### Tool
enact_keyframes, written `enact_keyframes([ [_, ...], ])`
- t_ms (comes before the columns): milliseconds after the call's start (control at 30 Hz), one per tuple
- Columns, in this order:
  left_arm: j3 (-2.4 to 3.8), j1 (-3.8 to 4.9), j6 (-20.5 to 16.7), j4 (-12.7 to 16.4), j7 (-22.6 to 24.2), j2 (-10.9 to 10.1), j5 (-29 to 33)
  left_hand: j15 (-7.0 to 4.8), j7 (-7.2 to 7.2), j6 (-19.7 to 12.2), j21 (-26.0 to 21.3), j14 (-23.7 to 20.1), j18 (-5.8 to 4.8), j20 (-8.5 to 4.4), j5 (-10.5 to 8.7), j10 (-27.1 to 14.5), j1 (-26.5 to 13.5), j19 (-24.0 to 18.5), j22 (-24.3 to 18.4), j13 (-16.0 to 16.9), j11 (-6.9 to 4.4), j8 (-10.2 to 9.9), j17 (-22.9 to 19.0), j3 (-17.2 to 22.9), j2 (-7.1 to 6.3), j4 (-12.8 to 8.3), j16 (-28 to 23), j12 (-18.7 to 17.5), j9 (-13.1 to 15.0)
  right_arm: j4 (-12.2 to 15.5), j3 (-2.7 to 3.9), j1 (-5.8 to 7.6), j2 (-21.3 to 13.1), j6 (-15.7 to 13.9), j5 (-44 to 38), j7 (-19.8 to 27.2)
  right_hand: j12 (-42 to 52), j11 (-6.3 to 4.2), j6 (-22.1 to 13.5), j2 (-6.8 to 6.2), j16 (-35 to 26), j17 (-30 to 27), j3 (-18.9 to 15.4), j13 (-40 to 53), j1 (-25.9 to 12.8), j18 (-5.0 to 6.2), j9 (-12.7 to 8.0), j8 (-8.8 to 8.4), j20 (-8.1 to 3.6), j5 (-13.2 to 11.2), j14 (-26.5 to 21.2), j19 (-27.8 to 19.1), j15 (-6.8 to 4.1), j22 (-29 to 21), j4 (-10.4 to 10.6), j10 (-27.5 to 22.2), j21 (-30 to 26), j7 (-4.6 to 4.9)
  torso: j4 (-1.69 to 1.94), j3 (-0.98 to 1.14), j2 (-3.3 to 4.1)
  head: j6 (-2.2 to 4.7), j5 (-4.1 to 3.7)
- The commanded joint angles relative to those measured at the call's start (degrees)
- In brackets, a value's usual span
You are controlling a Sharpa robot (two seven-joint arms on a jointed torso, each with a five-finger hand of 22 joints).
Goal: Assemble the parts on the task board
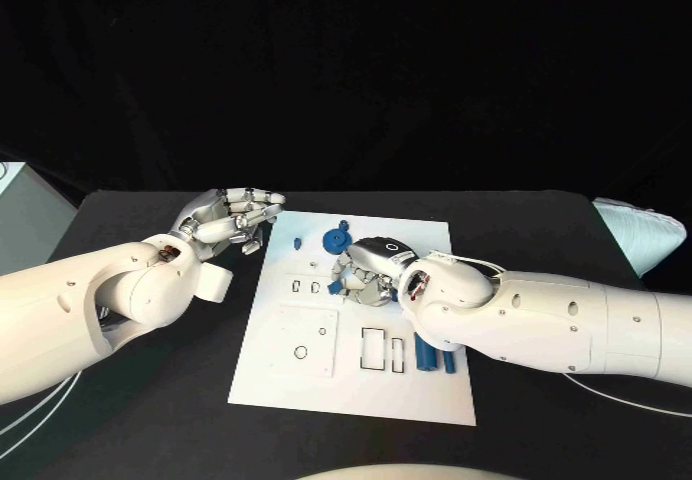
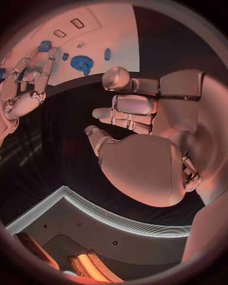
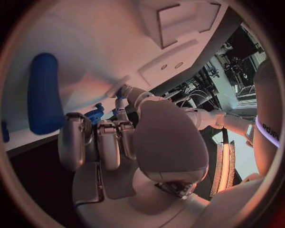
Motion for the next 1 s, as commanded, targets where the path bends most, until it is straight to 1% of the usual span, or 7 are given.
enact_keyframes([
  [33,0.03,0.02,1.0,0.1,0.2,0.1,-0.1,-0.02,0.06,-0.3,0.4,0.3,-1.09,-0.03,-0.17,-0.3,-0.3,0.4,0.0,0.1,0.12,0.4,0.0,0.3,-0.11,0.0,0.3,0.2,0.1,-0.1,-0.17,-0.18,0.1,3.4,-0.7,-0.2,0.0,0.43,0.0,-0.69,0.1,13.3,-0.4,13.0,-0.5,-0.13,-0.1,-0.36,0.29,0.7,5.6,-0.1,0.52,7.0,0.0,4.4,-0.2,0.19,-0.01,-0.01,0.02,-0.04,-0.01],
  [400,0.03,0.02,0.9,0.1,0.0,0.1,-0.1,-0.02,0.07,-0.4,0.4,0.3,-1.09,-0.03,-0.18,-0.3,-0.3,0.4,0.1,0.1,0.12,0.4,0.1,0.4,-0.11,0.0,0.3,0.3,0.1,-0.3,-0.18,-0.18,0.2,5.3,-0.7,-0.7,-0.2,0.49,-0.3,-0.96,0.1,13.2,-0.7,12.8,-1.0,-0.1,-0.2,-0.6,0.34,0.9,5.5,-0.2,0.58,7.0,0.0,4.3,-0.4,0.26,-0.01,0.02,0.04,-0.26,0.01],
  [667,0.03,0.02,0.9,0.1,0.0,0.1,-0.1,-0.01,0.08,-0.4,0.4,0.3,-1.08,-0.03,-0.18,-0.4,-0.4,0.4,0.0,0.1,0.13,0.4,0.1,0.4,-0.13,0.0,0.3,0.3,0.1,-0.4,-0.18,-0.17,0.2,5.5,-0.7,-1.1,-0.1,0.47,-0.1,-0.56,0.1,13.2,-1.0,12.9,-1.5,-0.1,-0.2,-0.55,0.39,1.4,5.5,-0.1,0.61,7.0,0.3,4.3,-0.4,0.22,-0.06,0.03,0.01,-0.33,-0.02],
  [767,0.03,0.02,0.9,0.1,-0.1,0.1,-0.2,-0.01,0.08,-0.4,0.4,0.3,-1.08,-0.03,-0.18,-0.4,-0.4,0.4,0.0,0.1,0.13,0.4,0.1,0.4,-0.13,0.0,0.3,0.3,0.1,-0.4,-0.18,-0.17,0.2,5.2,-0.7,-1.4,0.0,0.37,0.3,-0.23,0.1,13.3,-0.9,13.0,-1.7,-0.1,-0.1,-0.38,0.37,2.2,5.6,-0.1,0.55,7.0,0.4,4.4,-0.4,0.09,-0.03,0.03,0.02,-0.32,-0.06],
  [933,0.02,0.02,0.9,0.0,-0.3,0.1,-0.4,-0.01,0.08,-0.5,0.5,0.3,-1.09,-0.02,-0.17,-0.4,-0.3,0.4,0.1,0.1,0.13,0.4,0.1,0.4,-0.1,0.0,0.3,0.3,0.0,-0.3,-0.18,-0.17,0.3,4.4,-0.8,-2.1,0.3,-0.09,1.9,0.39,0.2,13.5,-0.4,13.2,-1.9,-0.15,0.2,0.4,0.14,4.9,5.6,0.1,0.22,7.3,0.4,4.6,-0.1,-0.43,-0.01,0.01,-0.02,-0.3,-0.11],
  [967,0.02,0.02,0.9,0.0,-0.3,0.1,-0.6,-0.01,0.08,-0.5,0.5,0.3,-1.09,-0.02,-0.17,-0.4,-0.3,0.4,0.1,0.1,0.13,0.4,0.1,0.4,-0.1,0.0,0.3,0.3,0.0,-0.2,-0.18,-0.17,0.3,4.1,-0.8,-2.1,0.5,-0.38,2.8,0.65,0.2,13.6,0.0,13.3,-2.2,-0.2,0.3,0.87,-0.07,6.4,5.6,0.2,-0.04,7.5,0.4,4.8,0.1,-0.76,-0.03,0.01,-0.02,-0.28,-0.1],
  [1000,0.02,0.02,0.9,0.0,-0.4,0.1,-0.8,-0.01,0.08,-0.5,0.5,0.3,-1.09,-0.02,-0.17,-0.4,-0.3,0.4,0.1,0.1,0.13,0.4,0.1,0.4,-0.1,0.0,0.3,0.3,0.0,-0.1,-0.18,-0.17,0.3,3.8,-0.8,-2.1,0.5,-0.45,2.9,0.7,0.2,13.5,0.1,13.4,-2.2,-0.21,0.4,0.96,-0.12,6.7,5.6,0.2,-0.1,7.5,0.4,4.8,0.1,-0.84,-0.03,0.01,-0.03,-0.28,-0.1],
])
